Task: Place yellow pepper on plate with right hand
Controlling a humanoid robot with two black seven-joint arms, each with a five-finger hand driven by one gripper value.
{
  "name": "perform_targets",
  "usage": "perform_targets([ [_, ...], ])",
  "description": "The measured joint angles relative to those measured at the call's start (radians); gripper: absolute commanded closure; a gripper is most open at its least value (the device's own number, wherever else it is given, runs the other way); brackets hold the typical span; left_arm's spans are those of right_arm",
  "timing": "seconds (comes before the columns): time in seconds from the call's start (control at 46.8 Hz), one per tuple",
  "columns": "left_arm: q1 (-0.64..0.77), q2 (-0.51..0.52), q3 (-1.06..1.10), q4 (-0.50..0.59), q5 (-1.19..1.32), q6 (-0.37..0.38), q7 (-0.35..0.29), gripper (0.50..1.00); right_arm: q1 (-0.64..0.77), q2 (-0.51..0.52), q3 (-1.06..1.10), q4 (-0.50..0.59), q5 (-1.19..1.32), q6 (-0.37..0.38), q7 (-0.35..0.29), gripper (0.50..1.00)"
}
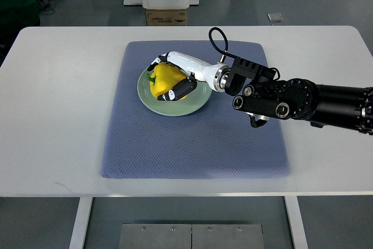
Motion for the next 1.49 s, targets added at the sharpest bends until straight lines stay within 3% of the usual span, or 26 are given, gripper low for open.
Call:
perform_targets([
  [0.171, 0.000, 0.000, 0.000, 0.000, 0.000, 0.000, 0.000, 0.500, -0.049, 0.001, 0.008, -0.045, 0.006, -0.010, 0.003, 1.000],
  [0.192, 0.000, 0.000, 0.000, 0.000, 0.000, 0.000, 0.000, 0.500, -0.051, 0.000, 0.009, -0.050, 0.006, -0.011, 0.003, 0.938],
  [0.256, 0.000, 0.000, 0.000, 0.000, 0.000, 0.000, 0.000, 0.500, -0.055, 0.000, 0.017, -0.055, 0.006, -0.012, 0.005, 0.541],
  [0.278, 0.000, 0.000, 0.000, 0.000, 0.000, 0.000, 0.000, 0.500, -0.057, 0.000, 0.020, -0.055, 0.006, -0.012, 0.005, 0.500],
  [0.619, 0.000, 0.000, 0.000, 0.000, 0.000, 0.000, 0.000, 0.500, -0.045, 0.000, 0.071, -0.051, 0.008, -0.011, 0.004, 0.500],
  [0.897, 0.000, 0.000, 0.000, 0.000, 0.000, 0.000, 0.000, 0.500, -0.139, 0.000, 0.367, -0.066, 0.008, -0.013, 0.005, 0.500],
  [1.11, 0.000, 0.000, 0.000, 0.000, 0.000, 0.000, 0.000, 0.500, -0.206, -0.004, 0.554, -0.179, 0.008, -0.014, 0.006, 0.500],
  [1.302, 0.000, 0.000, 0.000, 0.000, 0.000, 0.000, 0.000, 0.500, -0.240, -0.087, 0.568, -0.192, 0.008, -0.010, 0.005, 0.500],
  [1.495, 0.000, 0.000, 0.000, 0.000, 0.000, 0.000, 0.000, 0.500, -0.312, -0.179, 0.650, -0.193, 0.146, 0.054, 0.018, 0.500],
])
